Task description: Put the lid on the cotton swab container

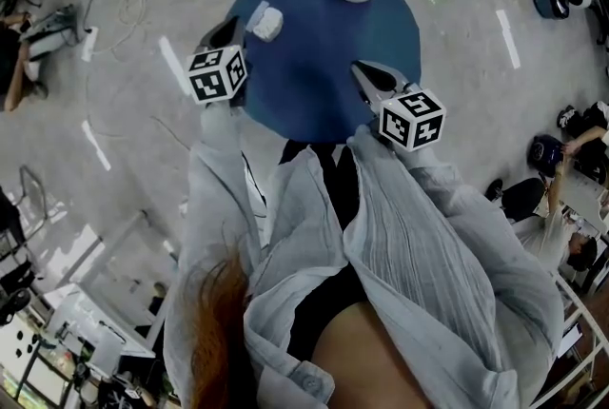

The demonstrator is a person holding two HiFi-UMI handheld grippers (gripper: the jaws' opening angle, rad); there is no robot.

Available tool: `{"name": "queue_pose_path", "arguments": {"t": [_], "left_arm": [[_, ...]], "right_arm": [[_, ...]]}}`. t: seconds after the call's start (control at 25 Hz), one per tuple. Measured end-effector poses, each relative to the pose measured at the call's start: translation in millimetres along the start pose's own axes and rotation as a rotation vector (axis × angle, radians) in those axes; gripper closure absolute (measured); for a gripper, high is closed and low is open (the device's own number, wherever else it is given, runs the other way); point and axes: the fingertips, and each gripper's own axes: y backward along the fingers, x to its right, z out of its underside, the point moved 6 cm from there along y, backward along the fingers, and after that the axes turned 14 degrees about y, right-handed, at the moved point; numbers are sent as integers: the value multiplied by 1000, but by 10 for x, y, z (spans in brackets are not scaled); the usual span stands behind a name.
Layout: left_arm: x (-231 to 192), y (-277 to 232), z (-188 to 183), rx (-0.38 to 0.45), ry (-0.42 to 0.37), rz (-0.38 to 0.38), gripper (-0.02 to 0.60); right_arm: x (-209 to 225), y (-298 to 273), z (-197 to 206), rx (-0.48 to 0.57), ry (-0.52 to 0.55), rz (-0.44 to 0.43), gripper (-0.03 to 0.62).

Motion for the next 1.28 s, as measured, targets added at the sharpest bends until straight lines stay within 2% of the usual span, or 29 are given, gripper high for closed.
{"name": "queue_pose_path", "arguments": {"t": [0.44,1.0,1.28], "left_arm": [[210,79,15,23,-1,47,565],[410,24,168,-29,-33,81,566],[457,-24,238,-70,-92,85,565]], "right_arm": [[13,-9,-26,6,12,-13,592],[31,53,43,-5,7,-10,592],[35,71,101,-9,-5,-4,592]]}}
